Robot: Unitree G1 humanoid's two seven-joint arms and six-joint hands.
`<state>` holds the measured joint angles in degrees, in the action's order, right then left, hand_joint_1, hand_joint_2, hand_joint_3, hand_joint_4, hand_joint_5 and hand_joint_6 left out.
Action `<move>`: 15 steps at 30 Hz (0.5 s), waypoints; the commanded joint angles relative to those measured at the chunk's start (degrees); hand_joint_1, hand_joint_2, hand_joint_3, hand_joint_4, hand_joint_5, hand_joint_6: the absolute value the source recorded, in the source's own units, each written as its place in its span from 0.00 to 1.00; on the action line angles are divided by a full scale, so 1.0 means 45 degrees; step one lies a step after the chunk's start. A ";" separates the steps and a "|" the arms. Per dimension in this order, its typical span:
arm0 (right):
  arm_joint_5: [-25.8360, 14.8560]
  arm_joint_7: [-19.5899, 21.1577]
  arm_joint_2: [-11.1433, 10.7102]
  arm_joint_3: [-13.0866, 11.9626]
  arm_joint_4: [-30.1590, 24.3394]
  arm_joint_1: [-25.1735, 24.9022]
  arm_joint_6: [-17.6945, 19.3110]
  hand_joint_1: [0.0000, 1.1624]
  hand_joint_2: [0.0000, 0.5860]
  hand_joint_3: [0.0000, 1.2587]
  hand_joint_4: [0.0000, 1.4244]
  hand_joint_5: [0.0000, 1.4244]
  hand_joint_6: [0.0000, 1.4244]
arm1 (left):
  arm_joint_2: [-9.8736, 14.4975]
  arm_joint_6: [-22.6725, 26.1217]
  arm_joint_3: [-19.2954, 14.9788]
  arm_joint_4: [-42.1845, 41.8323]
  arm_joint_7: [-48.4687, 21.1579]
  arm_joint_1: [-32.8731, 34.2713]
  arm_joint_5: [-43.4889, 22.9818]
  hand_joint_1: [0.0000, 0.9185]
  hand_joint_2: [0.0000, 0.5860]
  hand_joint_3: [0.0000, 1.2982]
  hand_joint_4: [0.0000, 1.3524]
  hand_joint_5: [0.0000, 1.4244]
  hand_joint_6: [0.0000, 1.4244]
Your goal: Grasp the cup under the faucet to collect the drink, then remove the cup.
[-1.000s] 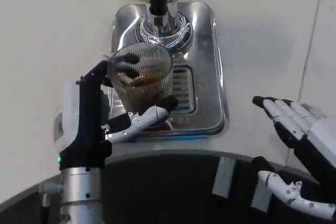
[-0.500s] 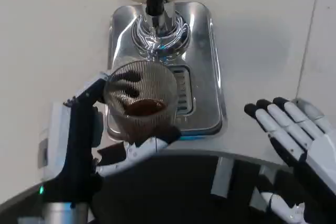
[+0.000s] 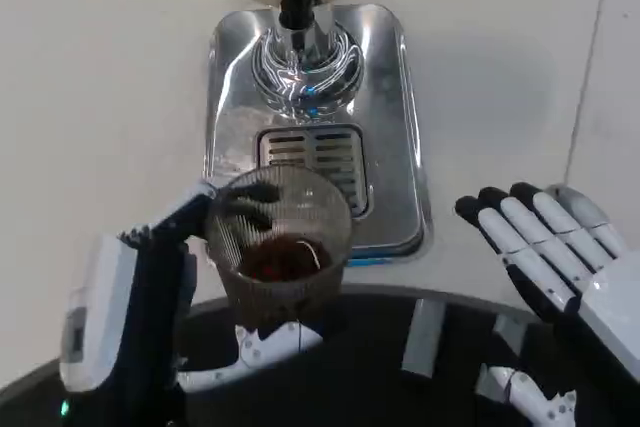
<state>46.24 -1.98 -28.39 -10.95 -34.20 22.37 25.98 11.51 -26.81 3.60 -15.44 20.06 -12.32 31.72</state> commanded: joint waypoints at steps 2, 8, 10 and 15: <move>-0.0046 -0.0025 0.0403 0.0216 -0.0432 0.0092 -0.0061 0.07 0.92 0.00 0.00 0.00 0.00 | 0.0073 -0.0799 -0.0040 -0.0553 -0.0066 -0.0326 0.0031 0.73 0.12 0.92 0.89 0.92 1.00; -0.0145 -0.0120 0.0585 0.0514 -0.0570 -0.0027 -0.0104 0.06 0.92 0.00 0.00 0.00 0.00 | 0.0175 -0.1154 -0.0130 -0.0645 -0.0166 -0.0609 0.0099 0.72 0.13 0.92 0.89 0.92 1.00; -0.0098 -0.0056 0.0610 0.0538 -0.0585 0.0061 -0.0023 0.07 0.91 0.00 0.00 0.00 0.00 | 0.0219 -0.1214 -0.0205 -0.0778 -0.0264 -0.0822 0.0047 0.72 0.13 0.92 0.89 0.92 1.00; -0.0008 0.0124 0.0903 0.0431 -0.0792 0.0506 -0.0064 0.07 0.92 0.00 0.00 0.00 0.00 | 0.0322 -0.1416 -0.0501 -0.0934 -0.0267 -0.1394 0.0079 0.72 0.14 0.92 0.89 0.92 1.00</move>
<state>45.86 -2.03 -25.21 -8.69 -36.54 22.75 25.55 12.49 -30.72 2.50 -17.95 18.65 -17.14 32.08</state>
